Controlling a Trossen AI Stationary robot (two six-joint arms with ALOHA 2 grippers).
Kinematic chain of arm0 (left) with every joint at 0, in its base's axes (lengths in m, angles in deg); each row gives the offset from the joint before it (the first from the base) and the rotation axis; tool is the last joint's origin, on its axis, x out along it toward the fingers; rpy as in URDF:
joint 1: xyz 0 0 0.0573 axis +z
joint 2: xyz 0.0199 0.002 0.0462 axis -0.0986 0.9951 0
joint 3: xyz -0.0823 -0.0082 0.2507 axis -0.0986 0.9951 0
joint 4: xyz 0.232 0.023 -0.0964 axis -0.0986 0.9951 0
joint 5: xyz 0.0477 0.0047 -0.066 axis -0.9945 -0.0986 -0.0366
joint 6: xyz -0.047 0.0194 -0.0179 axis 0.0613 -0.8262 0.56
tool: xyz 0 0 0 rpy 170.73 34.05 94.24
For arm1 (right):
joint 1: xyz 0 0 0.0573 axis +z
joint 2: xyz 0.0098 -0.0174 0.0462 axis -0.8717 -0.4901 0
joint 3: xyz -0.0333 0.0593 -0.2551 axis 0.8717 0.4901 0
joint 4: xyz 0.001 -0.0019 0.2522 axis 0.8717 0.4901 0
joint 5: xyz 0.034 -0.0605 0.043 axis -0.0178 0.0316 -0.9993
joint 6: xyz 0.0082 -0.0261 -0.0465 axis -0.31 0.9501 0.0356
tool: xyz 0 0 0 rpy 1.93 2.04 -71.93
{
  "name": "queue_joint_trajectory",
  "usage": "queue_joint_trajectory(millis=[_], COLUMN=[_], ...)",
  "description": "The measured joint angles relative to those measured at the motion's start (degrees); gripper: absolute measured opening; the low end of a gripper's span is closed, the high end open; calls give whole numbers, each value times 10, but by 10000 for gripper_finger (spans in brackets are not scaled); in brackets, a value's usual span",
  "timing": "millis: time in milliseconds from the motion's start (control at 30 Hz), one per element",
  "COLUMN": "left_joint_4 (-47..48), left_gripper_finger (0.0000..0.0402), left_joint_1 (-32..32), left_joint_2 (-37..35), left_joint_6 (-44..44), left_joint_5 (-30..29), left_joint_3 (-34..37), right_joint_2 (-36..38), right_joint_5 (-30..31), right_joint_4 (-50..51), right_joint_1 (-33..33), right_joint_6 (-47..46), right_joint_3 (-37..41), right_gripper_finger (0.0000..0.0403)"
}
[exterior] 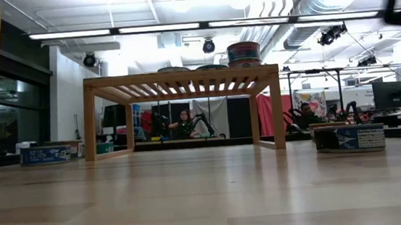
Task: Stack canned seafood by type on shelf
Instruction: Stack the green and blue tuna can on top of the other green and blue tuna can on the shelf
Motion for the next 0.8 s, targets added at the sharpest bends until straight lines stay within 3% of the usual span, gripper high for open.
queue_joint_trajectory(millis=[167,300,400,600,800], left_joint_4=[-61,-76,-75,-51,63], left_gripper_finger=[0,0,0,0,0], left_joint_1=[60,114,149,192,188], left_joint_2=[0,0,0,-24,-108], left_joint_6=[-66,-152,-215,-293,-315], left_joint_5=[-47,-50,-23,85,72], left_joint_3=[0,-1,-1,-1,-1], right_joint_2=[0,1,1,1,1], right_joint_5=[-60,-72,-73,-47,-27], right_joint_4=[22,61,93,114,116], right_joint_1=[50,89,101,82,37], right_joint_6=[-66,-135,-171,-180,-150], right_joint_3=[0,0,0,0,0], right_gripper_finger=[0,0,0,0,0])
